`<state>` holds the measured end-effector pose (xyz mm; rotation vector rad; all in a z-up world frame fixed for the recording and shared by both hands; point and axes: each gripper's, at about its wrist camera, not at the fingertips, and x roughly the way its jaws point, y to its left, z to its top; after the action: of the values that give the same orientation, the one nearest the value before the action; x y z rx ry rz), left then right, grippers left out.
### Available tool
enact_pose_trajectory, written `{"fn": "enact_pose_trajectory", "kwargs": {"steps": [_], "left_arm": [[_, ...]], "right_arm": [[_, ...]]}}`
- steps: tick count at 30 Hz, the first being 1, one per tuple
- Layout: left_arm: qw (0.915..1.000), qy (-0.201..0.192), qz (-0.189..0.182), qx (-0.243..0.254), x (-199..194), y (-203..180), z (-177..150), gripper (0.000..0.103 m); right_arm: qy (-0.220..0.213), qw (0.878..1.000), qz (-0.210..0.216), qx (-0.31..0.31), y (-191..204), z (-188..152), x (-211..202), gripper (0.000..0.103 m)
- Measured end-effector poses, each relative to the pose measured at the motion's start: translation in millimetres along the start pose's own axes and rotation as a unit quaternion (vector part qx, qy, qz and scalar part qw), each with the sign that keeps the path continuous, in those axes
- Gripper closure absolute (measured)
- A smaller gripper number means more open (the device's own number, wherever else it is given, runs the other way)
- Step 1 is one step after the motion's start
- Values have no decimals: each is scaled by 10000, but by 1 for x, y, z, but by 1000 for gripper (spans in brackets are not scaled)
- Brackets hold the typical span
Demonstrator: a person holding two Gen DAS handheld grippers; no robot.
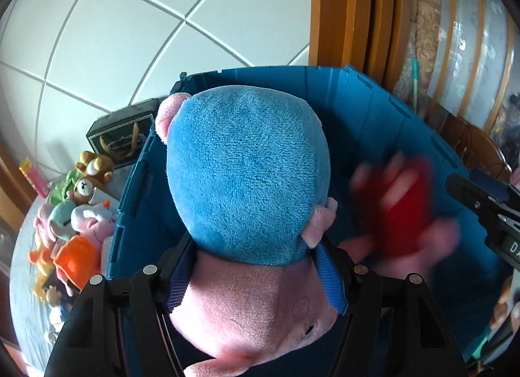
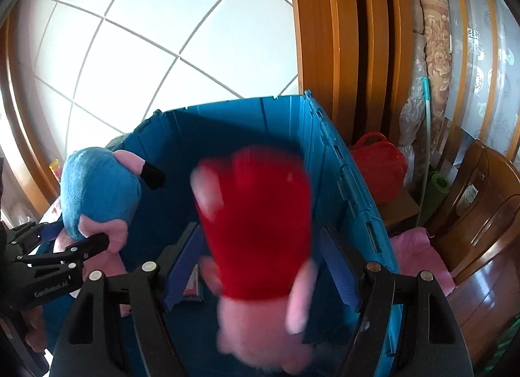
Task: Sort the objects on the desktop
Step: 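Open the left tool over the crate while the right tool releases the red plush pig inside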
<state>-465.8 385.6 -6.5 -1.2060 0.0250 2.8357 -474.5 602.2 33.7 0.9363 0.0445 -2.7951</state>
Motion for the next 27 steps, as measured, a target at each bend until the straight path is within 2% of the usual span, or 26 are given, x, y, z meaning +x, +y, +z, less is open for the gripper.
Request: {"fn": "enact_pose_trajectory", "kwargs": {"steps": [3, 5, 6, 14, 27], "left_arm": [[9999, -121, 89, 20, -3, -1, -1, 28], [9993, -320, 161, 71, -11, -3, -3, 19], [9988, -434, 207, 108, -15, -5, -4, 18], [9955, -587, 486, 567, -21, -24, -8, 16], [9968, -664, 421, 159, -30, -15, -3, 13]], "right_arm": [[60, 9999, 37, -100, 3, -1, 2, 29], [119, 9999, 49, -84, 1, -1, 6, 29], [134, 9999, 68, -64, 0, -1, 7, 29], [350, 9991, 215, 60, -1, -3, 12, 29], [318, 9993, 65, 204, -4, -5, 9, 29]]}}
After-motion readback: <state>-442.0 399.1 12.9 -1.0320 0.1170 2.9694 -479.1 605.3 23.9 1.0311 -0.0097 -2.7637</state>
